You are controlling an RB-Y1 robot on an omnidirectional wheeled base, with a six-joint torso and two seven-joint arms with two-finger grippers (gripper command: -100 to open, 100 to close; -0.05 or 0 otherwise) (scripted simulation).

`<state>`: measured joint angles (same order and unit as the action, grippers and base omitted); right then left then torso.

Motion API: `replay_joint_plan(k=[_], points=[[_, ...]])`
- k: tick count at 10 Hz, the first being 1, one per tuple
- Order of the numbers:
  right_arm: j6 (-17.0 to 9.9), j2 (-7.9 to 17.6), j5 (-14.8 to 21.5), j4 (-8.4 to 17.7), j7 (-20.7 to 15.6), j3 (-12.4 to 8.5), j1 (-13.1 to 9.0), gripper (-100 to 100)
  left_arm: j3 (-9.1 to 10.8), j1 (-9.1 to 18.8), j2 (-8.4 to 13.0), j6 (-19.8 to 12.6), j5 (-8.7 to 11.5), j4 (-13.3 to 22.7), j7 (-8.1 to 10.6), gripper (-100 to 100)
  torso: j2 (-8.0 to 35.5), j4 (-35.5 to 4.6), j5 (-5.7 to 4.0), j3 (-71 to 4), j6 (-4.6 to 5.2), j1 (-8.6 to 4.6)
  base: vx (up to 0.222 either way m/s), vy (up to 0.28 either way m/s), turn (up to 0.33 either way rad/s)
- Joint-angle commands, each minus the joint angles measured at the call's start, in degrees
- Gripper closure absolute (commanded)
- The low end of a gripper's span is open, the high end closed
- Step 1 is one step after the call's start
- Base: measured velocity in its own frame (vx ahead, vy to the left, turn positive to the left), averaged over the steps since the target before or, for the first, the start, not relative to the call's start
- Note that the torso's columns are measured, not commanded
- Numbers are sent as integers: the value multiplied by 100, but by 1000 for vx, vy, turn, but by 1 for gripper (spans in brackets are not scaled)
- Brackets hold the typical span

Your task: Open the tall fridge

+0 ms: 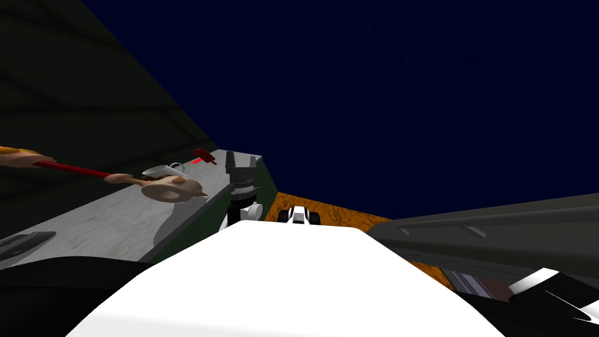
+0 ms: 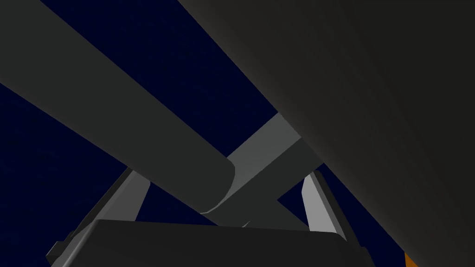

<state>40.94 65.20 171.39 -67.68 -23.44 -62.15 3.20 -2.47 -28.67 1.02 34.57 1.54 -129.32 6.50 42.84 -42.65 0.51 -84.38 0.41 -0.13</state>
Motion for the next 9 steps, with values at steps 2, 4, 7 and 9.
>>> replay_joint_plan(k=[2,4,7,9], points=[[356,342,-9,-124,-18,-120,-51,-100,0,-1,0,0,0,0,0,0,-20,-2,34,-24,8,15,-41,10,16],[317,203,-66,32,-63,-13,-23,0,0,-1,0,0,0,0,0,0,-36,11,25,-28,-9,42,-9,1,25],[313,165,-75,48,-69,8,-18,0,0,-1,0,0,0,0,0,0,-47,30,-20,-19,-31,53,1,-6,9],[314,153,-79,57,-69,13,-17,0,0,-1,0,0,0,0,0,0,-48,32,-28,-17,-35,47,2,-6,5]])
